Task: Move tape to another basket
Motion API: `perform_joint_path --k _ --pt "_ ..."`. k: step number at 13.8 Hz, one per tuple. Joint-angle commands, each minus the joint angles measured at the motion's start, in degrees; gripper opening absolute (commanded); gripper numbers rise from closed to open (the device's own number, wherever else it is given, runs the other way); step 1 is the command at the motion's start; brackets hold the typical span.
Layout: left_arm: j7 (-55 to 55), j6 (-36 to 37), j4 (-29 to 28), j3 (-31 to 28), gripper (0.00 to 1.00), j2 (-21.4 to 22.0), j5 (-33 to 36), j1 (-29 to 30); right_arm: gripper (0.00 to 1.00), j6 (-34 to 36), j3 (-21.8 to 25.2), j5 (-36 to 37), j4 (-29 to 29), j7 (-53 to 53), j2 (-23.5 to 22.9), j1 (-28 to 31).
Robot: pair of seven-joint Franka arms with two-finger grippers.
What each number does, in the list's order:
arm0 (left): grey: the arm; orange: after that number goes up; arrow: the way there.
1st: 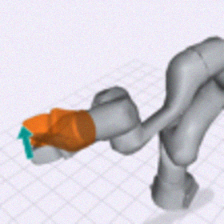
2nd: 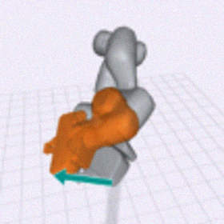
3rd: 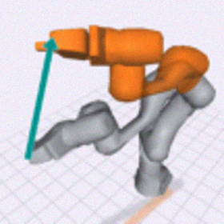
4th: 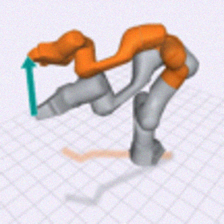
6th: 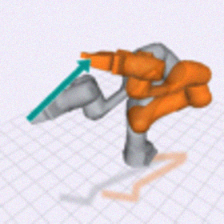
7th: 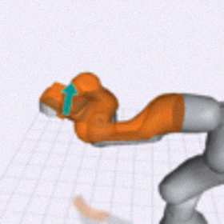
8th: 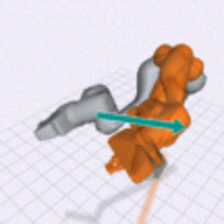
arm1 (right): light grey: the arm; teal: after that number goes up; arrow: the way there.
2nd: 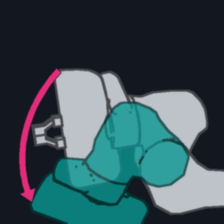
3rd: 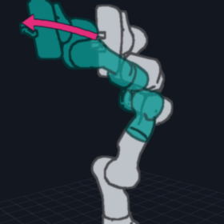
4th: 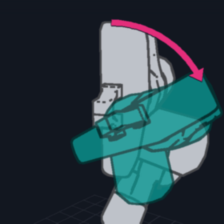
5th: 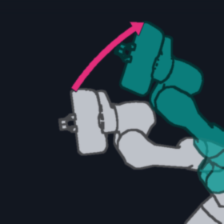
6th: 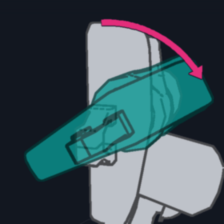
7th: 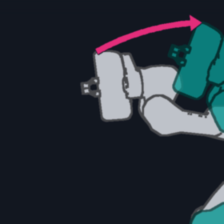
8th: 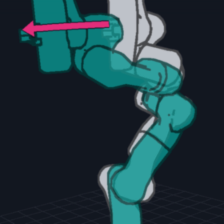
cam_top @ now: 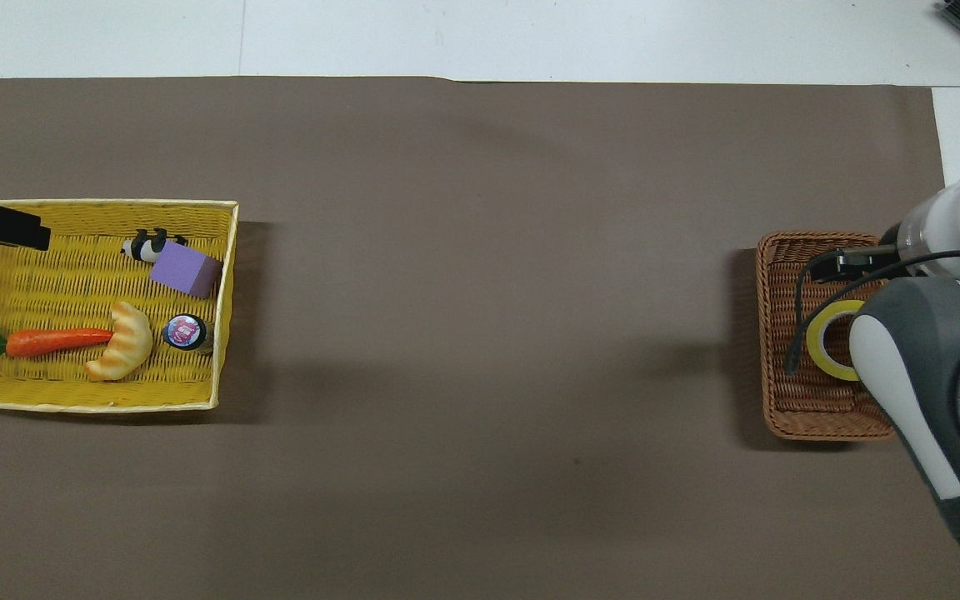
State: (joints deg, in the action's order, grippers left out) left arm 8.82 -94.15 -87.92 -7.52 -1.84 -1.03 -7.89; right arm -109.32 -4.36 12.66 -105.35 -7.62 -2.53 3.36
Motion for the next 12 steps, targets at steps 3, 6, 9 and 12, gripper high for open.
perform_joint_path --k 3,6,9,12 --pt "-0.6 1.9 -0.1 0.5 1.00 1.1 -0.1 0.6 1.00 4.4 0.2 -13.4 6.3 4.9 0.6 0.6" --pt "-0.6 1.9 -0.1 0.5 1.00 1.1 -0.1 0.6 1.00 12.0 0.8 -13.2 12.9 4.7 0.7 0.8" --pt "-0.6 1.9 -0.1 0.5 1.00 1.1 -0.1 0.6 1.00 18.5 0.7 -10.7 16.2 5.2 0.9 0.8" --pt "-0.6 1.9 -0.1 0.5 1.00 1.1 -0.1 0.6 1.00 21.2 0.5 -10.6 16.8 5.2 0.8 0.8"
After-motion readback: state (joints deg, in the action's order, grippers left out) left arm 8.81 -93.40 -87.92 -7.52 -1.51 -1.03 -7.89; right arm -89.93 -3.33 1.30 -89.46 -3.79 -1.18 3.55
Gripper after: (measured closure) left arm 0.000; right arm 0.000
